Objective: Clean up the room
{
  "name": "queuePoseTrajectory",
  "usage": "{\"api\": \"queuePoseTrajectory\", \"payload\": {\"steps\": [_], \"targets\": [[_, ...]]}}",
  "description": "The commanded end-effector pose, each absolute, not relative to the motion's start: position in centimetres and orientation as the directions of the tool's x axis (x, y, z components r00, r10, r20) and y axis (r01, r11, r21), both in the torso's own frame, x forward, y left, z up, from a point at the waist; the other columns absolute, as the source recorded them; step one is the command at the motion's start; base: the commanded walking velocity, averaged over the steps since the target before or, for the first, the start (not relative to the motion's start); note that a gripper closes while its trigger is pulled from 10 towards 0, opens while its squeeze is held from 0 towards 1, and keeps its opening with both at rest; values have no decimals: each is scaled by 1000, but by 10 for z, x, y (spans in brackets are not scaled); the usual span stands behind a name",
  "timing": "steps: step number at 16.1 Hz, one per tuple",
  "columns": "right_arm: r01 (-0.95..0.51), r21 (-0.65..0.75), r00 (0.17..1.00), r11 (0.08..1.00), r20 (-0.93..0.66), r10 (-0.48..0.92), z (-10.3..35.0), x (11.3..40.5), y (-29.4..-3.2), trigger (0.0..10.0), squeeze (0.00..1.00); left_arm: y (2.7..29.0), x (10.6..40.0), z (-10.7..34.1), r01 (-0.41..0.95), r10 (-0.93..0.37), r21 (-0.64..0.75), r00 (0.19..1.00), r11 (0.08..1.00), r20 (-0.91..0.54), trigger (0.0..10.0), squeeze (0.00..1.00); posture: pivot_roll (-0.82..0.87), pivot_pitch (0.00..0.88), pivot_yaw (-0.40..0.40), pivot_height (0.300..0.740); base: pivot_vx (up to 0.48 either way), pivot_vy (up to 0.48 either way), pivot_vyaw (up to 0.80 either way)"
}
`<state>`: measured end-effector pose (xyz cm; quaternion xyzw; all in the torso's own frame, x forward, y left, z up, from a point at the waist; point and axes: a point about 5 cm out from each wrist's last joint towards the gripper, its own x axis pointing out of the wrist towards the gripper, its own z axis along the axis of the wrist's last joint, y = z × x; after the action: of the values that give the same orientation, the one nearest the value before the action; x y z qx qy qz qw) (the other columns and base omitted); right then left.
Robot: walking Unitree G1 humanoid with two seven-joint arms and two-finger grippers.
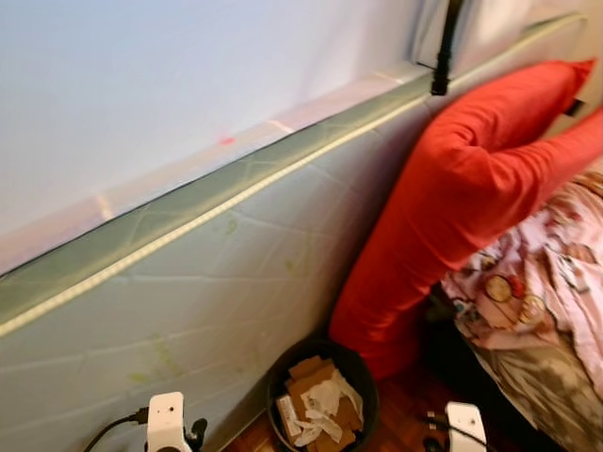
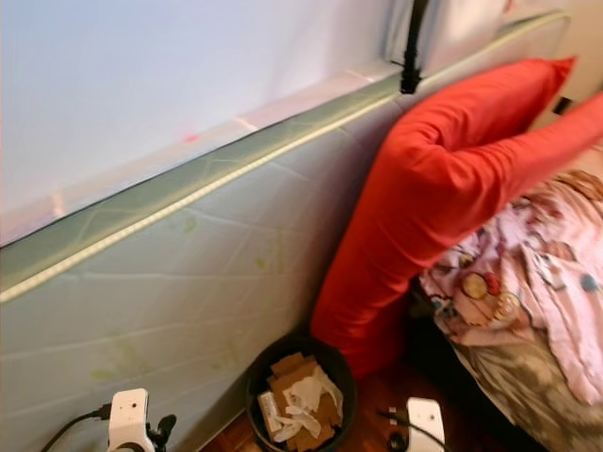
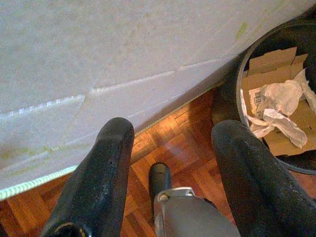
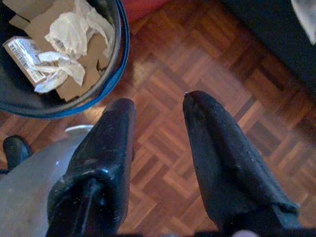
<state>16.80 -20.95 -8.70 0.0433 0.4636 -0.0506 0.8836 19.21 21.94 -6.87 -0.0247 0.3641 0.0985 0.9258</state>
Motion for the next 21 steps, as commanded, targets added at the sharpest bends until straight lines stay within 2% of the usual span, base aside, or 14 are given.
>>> {"api": "queuePoseTrajectory", "payload": {"steps": [1, 8, 18, 21], "targets": [[132, 21, 561, 991, -826, -57, -88, 164, -214, 10000, 0, 220, 186, -72, -206, 173, 35, 701, 978, -692, 10000, 0, 61, 126, -39, 740, 0, -469, -700], [96, 26, 568, 995, -822, -33, -89, 167, -200, 10000, 0, 224, 176, -76, -235, 190, 34, 685, 971, -704, 10000, 0, 62, 149, -41, 740, 0, 0, -697], [70, 17, 570, 997, -821, -26, -88, 166, -206, 10000, 0, 219, 179, -75, -206, 173, 38, 692, 978, -701, 10000, 0, 58, 156, -44, 740, 0, -31, -696], [59, 13, 586, 998, -810, -24, -86, 169, -206, 10000, 0, 218, 178, -76, -210, 177, 40, 689, 977, -703, 10000, 0, 56, 154, -44, 740, 0, -214, -183]]}}
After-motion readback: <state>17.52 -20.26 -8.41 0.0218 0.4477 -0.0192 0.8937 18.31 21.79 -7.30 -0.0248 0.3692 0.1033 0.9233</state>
